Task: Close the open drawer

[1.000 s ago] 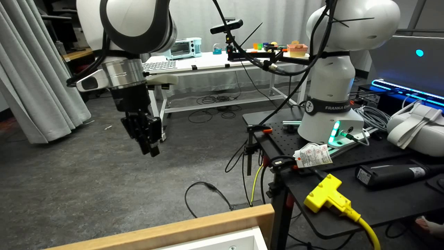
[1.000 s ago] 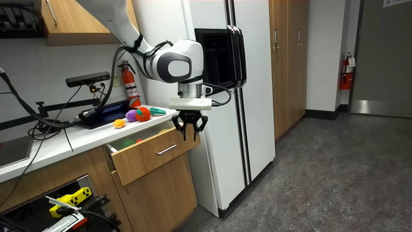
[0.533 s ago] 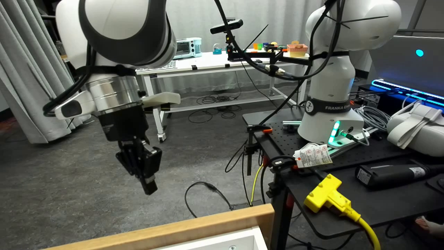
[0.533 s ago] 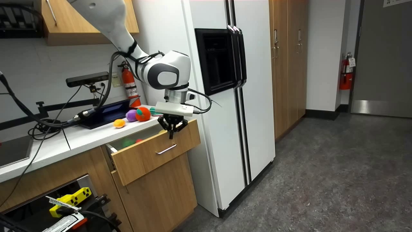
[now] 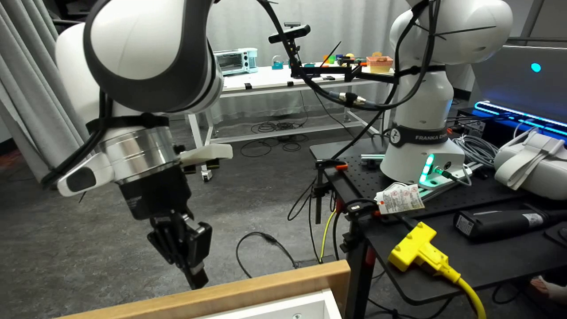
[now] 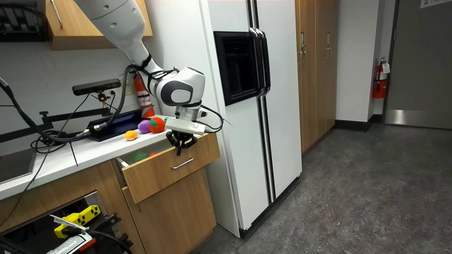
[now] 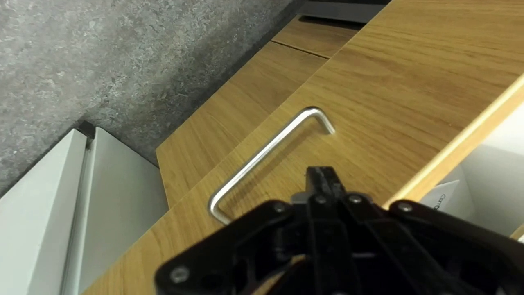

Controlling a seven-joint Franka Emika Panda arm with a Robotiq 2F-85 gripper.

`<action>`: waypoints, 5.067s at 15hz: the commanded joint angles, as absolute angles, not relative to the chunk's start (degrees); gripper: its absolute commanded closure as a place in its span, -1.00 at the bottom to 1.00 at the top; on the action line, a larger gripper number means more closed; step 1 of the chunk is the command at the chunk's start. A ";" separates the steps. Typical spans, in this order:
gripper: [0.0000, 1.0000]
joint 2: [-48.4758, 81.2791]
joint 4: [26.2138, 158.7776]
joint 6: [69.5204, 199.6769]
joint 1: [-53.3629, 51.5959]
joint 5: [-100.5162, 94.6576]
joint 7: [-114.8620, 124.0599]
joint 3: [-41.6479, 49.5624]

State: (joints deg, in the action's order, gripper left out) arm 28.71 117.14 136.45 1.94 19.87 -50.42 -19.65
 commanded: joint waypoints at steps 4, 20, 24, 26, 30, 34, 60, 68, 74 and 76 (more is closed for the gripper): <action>1.00 32.68 112.30 132.82 0.33 22.63 -50.53 -23.12; 1.00 32.38 107.89 127.92 -5.94 20.44 -50.20 -26.93; 1.00 24.70 113.17 129.41 -5.06 20.23 -52.61 -26.74; 1.00 19.81 116.07 129.83 -4.58 20.89 -54.37 -26.49; 1.00 9.49 121.96 130.82 -4.58 22.13 -57.58 -24.55; 1.00 2.04 126.34 136.71 -5.88 21.75 -59.65 -20.40; -1.00 -8.80 131.61 137.54 -9.95 48.88 -72.01 -9.21; -1.00 -7.75 130.74 136.20 -9.66 47.79 -70.73 -9.03; -1.00 -7.76 130.76 136.18 -9.71 47.80 -70.78 -9.02; -1.00 -7.76 130.77 136.18 -9.71 47.80 -70.79 -9.02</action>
State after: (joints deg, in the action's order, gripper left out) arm -7.76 130.82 136.19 -8.77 48.06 -71.01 -9.93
